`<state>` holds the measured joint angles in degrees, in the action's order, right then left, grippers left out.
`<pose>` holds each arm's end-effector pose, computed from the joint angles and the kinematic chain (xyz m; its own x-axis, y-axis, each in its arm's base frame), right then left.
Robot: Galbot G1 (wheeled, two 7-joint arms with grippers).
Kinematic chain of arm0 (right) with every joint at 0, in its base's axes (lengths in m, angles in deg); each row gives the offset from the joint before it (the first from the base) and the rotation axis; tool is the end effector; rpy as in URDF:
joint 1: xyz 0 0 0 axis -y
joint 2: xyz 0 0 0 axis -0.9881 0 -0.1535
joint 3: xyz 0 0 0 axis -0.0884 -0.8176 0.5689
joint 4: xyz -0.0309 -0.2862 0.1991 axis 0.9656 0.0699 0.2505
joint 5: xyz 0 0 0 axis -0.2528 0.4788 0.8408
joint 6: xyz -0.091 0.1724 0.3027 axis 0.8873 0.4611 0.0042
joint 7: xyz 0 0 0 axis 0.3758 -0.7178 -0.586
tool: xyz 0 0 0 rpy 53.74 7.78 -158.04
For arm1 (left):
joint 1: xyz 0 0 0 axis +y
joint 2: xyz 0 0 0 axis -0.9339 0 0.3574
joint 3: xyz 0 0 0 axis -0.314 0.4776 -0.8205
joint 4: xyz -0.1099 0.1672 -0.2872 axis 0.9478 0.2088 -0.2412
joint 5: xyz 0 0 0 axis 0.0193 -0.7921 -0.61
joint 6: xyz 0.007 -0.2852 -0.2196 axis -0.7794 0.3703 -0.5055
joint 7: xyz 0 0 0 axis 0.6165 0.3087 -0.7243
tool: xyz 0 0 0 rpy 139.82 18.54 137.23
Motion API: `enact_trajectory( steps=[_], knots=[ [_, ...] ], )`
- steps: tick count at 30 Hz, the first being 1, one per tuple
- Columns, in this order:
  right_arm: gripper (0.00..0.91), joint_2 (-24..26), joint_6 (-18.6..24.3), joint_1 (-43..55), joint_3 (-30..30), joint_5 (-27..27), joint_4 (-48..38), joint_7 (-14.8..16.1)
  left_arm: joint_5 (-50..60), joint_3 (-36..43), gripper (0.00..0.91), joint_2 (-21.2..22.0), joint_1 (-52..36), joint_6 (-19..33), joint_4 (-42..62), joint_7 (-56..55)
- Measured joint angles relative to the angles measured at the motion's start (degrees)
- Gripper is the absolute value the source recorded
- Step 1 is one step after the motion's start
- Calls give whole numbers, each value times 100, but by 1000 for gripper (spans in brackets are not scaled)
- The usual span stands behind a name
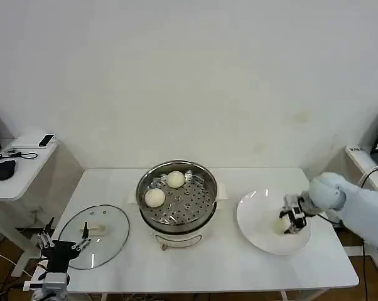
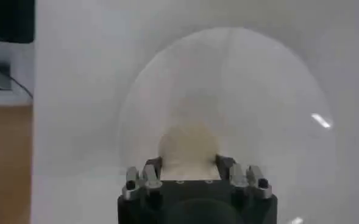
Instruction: Take steamed baozi put them in steamer then cover it.
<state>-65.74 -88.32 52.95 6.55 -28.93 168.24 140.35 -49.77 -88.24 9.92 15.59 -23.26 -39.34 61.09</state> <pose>0.4764 -0.1536 -0.1605 -0.2517 -0.1188 0.9605 -0.9663 -0.0242 -0.2562 0.1623 0.1094 -0.2788 -0.9663 -0.2276 0.1205 -0.1340 0.8439 0.5195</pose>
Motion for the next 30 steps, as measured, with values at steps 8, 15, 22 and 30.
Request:
enact_trajectory(
  steps=[8,15,22,30],
  knots=[
    [625,-584,-52,1169,-409,389,-229,-46,-18,-76,907,6,46,0,-86,1],
    [625,-1353,-23,2174,-953,764,-289,-110,-20,-127,907,54,75,2,-117,-7],
    [625,-2098,106,2652,-1410,1039,-95,-121,-21,-212,907,73,111,1,-139,-4],
    [625,-2825,447,2793,-1768,1005,28,-121,-17,-275,907,125,120,-6,-170,2]
  ],
)
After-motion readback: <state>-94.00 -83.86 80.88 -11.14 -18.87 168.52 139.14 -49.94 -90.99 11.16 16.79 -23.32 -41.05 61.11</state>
